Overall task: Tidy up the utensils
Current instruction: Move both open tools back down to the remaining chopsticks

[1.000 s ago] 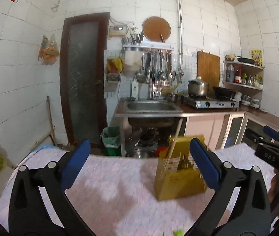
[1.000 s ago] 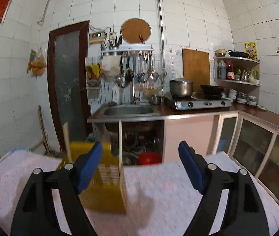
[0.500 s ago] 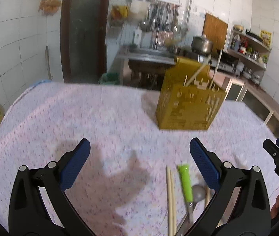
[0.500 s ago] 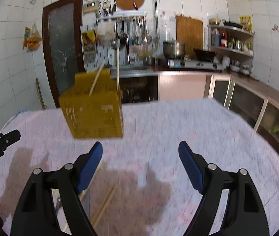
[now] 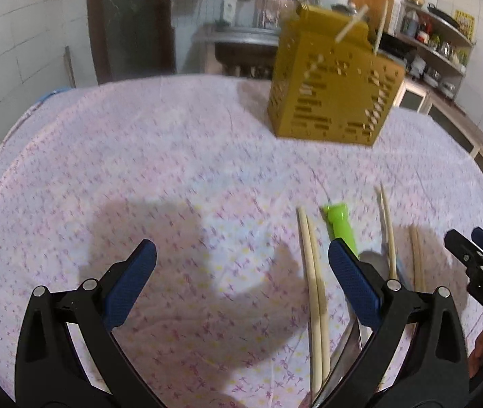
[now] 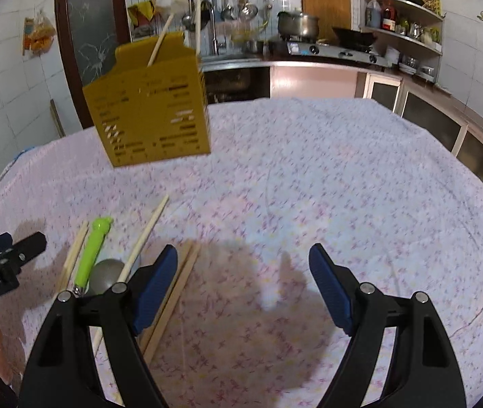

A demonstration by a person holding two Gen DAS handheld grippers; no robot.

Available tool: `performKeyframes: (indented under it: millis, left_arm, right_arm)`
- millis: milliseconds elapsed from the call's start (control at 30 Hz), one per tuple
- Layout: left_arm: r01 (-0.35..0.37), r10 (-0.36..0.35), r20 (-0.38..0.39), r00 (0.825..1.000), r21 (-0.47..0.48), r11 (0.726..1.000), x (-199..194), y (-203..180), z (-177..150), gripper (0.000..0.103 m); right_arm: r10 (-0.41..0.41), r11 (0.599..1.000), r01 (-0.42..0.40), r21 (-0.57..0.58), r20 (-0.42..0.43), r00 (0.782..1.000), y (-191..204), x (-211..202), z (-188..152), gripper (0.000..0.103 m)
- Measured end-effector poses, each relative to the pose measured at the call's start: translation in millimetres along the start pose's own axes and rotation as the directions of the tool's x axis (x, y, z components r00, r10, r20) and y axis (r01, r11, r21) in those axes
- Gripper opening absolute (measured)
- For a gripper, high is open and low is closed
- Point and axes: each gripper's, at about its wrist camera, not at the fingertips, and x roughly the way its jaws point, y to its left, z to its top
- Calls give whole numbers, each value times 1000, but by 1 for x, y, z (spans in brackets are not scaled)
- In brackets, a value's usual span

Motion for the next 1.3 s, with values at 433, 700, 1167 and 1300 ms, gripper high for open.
performKeyframes:
  millis: [433, 700, 1167, 1300]
  left_arm:
    - [-49, 52, -48, 997, 65, 997, 22, -13, -8, 98]
    - [-36, 39, -51, 998, 58, 998, 23, -10, -9, 98]
    - [-62, 72, -82, 994, 113, 992, 31, -20, -9, 97]
    - [-45, 56, -83, 995, 125, 991, 31, -26, -6, 82]
  right_arm:
    - [-10, 1000, 10, -5, -88, 996, 12, 18, -14, 78]
    - [-27, 1000, 26, -4, -94, 995, 17, 19, -15, 78]
    - [-84, 996, 89, 30, -149, 985, 25, 20, -19, 70]
    - [-85, 995, 93, 41, -157, 984, 33, 21, -16, 55]
